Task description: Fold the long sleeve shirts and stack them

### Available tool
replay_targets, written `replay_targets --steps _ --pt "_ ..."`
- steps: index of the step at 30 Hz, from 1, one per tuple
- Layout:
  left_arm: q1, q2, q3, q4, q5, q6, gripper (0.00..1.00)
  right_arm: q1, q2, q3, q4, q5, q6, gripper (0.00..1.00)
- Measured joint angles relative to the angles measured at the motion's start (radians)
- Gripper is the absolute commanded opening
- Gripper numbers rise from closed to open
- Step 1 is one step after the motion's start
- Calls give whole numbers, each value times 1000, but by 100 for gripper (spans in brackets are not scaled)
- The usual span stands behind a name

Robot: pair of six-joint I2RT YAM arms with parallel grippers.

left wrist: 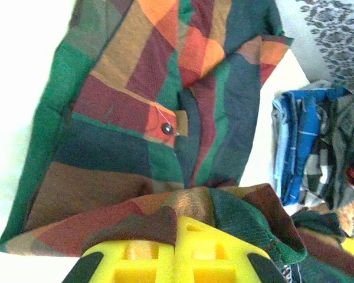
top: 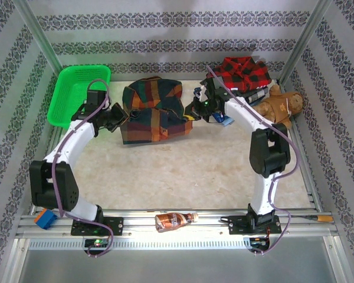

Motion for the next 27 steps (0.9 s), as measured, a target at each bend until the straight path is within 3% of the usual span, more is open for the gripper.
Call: replay_targets --steps 8,12,18,23,27 --pt "16 145 10 71 -34 5 0 -11 206 198 -13 -27 4 0" --pt "30 217 23 106 -42 5 1 -13 306 309 -19 -37 11 9" --pt "43 349 111 166 -36 -7 43 -25 536 631 -27 -65 95 42" --pt "43 389 250 193 -33 -33 63 -48 744 1015 -13 -66 232 75" --pt "43 333 332 192 -45 -31 73 -65 722 1069 -3 -53 267 75"
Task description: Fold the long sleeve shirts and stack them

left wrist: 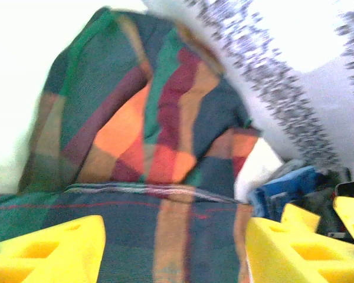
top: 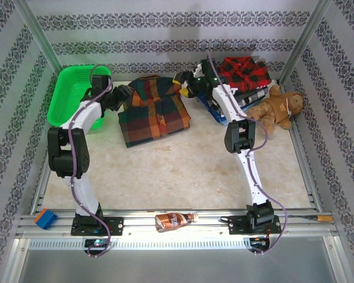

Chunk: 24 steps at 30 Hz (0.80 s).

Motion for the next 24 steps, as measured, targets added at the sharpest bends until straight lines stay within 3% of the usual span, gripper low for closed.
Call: replay_targets --steps 2,4,8,10,12,14,18,24 --pt "0 -63 -6 -11 -11 3 77 -5 -59 -55 14 11 -9 76" --pt "0 -124 -16 -22 -18 5 77 -7 -163 -206 14 44 -46 76" --pt "-2 -219 -41 -29 -16 12 77 -4 -320 -330 9 70 -90 75" --pt "-16 -238 -66 -34 -13 34 74 6 -448 -519 62 128 -152 71" --pt "-67 -262 -122 -56 -5 61 64 21 -604 -750 20 169 -213 66" --pt "-142 -258 -159 -68 11 82 62 45 -656 -827 8 187 -251 60" --pt "-253 -180 -203 -66 33 84 60 110 -626 -853 18 202 -294 57" --pt "-262 -13 -206 -41 -15 83 57 161 -462 -824 25 230 -315 50"
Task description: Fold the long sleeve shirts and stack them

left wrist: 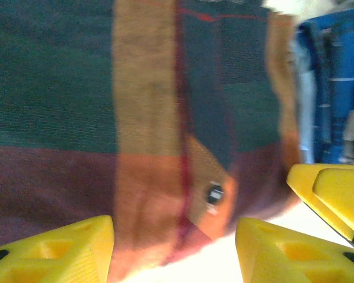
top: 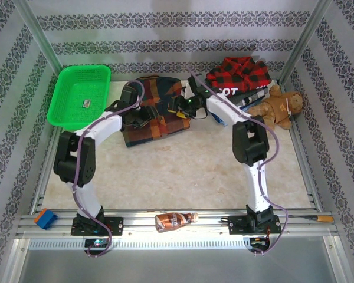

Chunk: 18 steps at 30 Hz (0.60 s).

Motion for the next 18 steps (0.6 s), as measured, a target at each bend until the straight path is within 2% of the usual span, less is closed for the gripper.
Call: replay_targets --steps 5,10,18 --pt "0 48 -33 24 -59 0 56 0 109 26 -5 48 -2 43" --pt "0 85 -47 43 -102 9 56 0 120 -18 18 85 4 39" --pt "0 104 -63 47 -133 113 56 37 -75 -378 193 98 125 39"
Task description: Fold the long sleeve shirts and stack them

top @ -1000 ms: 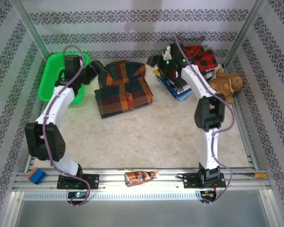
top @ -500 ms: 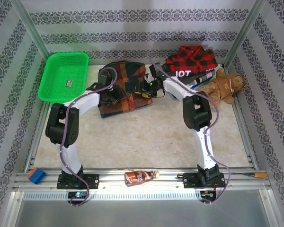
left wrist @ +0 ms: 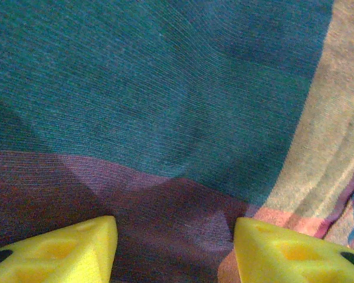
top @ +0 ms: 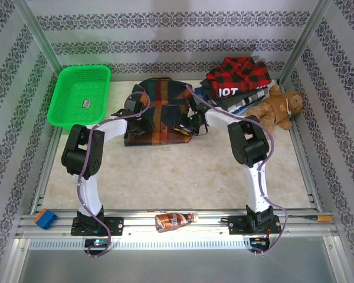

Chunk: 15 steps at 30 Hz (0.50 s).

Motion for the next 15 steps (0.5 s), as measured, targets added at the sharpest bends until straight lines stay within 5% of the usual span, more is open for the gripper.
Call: replay_targets --steps 9,15 --pt "6 8 0 6 1 124 56 239 -238 -428 328 43 430 43" --pt "6 8 0 24 43 150 63 462 -280 -516 505 134 793 59"
